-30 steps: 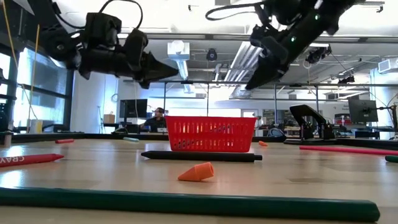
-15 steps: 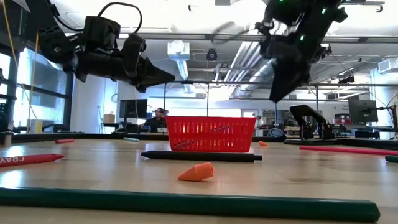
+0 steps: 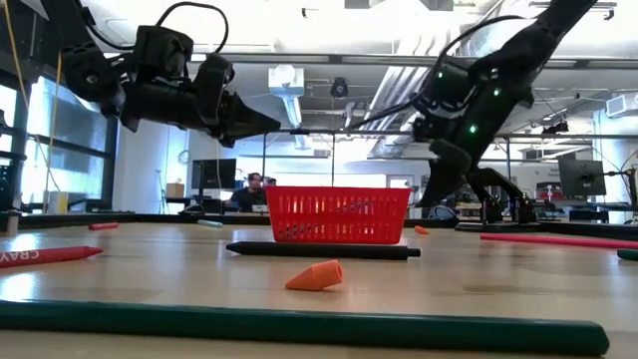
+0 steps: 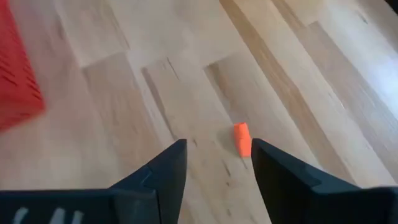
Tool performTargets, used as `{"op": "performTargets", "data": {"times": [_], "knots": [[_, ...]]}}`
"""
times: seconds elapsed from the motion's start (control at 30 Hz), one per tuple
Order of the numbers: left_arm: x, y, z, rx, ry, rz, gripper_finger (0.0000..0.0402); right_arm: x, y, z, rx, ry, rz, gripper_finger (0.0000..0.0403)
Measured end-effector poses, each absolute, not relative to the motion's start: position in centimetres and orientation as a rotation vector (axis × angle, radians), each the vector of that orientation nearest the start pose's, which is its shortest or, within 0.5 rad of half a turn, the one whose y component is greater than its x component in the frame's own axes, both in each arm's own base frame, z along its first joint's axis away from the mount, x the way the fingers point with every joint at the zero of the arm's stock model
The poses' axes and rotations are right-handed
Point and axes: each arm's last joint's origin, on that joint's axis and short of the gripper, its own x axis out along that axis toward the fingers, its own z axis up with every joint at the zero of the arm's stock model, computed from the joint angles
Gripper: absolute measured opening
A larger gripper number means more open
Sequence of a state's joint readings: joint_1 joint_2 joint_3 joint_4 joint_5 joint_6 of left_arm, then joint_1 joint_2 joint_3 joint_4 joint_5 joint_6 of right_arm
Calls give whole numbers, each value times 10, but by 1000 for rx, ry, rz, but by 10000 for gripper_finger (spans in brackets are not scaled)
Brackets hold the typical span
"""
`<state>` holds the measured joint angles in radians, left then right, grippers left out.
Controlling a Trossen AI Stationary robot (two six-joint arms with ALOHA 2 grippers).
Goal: Sort crayons/erasers/pens/pencils in bins
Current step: Put the orange eraser into the orange bin
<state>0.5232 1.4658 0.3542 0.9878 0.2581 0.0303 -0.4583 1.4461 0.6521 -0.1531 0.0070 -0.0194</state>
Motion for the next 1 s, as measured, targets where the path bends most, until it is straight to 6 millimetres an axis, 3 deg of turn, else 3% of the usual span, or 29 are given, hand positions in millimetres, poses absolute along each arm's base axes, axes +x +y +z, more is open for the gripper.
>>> {"op": "performTargets", "data": {"times": [0.43, 0.83, 1.0], "knots": [[220, 118, 161, -9, 119, 263, 0, 233, -145, 114, 244, 985, -415, 164], [221, 116, 161, -60, 111, 257, 0, 233, -146, 116, 241, 974, -400, 31], [224, 111, 161, -59, 112, 232, 0, 231, -140, 129, 278, 923, -344, 5]]}}
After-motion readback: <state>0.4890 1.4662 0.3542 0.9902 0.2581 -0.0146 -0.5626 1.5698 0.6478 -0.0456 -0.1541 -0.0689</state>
